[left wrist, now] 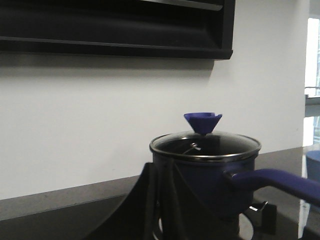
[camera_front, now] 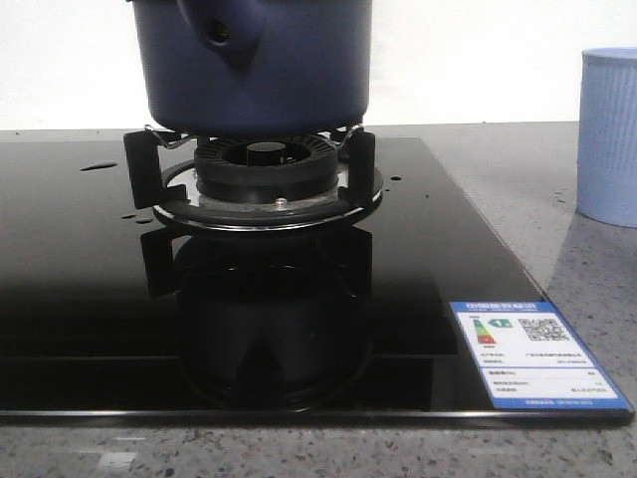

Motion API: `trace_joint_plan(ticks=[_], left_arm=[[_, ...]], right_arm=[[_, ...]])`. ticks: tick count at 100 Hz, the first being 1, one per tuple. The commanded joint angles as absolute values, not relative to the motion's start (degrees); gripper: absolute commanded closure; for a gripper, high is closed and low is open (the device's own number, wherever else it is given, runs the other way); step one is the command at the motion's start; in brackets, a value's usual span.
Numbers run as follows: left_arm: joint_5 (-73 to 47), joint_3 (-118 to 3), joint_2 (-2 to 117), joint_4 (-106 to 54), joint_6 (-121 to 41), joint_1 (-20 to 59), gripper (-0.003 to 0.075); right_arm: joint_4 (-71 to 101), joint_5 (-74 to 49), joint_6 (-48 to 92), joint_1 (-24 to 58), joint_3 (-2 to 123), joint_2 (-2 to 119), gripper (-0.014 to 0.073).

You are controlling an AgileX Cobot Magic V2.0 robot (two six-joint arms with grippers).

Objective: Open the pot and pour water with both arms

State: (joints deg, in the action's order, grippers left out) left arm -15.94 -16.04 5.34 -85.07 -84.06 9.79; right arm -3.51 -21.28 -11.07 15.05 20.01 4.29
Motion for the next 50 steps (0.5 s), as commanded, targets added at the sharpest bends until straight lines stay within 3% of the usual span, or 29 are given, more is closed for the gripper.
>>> trace_joint_plan(ticks=[1, 15, 23, 50], left_arm=[[-15.02, -17.69, 5.85, -72.74, -71.67, 9.63, 0.0739], [-16.28, -16.79, 5.85, -31.7, -32.07, 9.63, 0.0739], [-15.87, -14.7, 5.32, -20.07, -18.42, 9.63, 0.0739], [-9.67, -3.49, 0.84, -9.4, -11.37, 9.54, 0.0739]], right_arm=[[-3.72, -17.12, -10.31, 15.19, 22.02, 4.98, 0.0668], [-3.72, -17.12, -10.31, 15.19, 22.02, 4.98, 0.0668], [-3.72, -17.12, -10.31, 15.19, 22.02, 4.98, 0.0668], [-3.72, -17.12, -10.31, 15.19, 22.02, 4.98, 0.0668]])
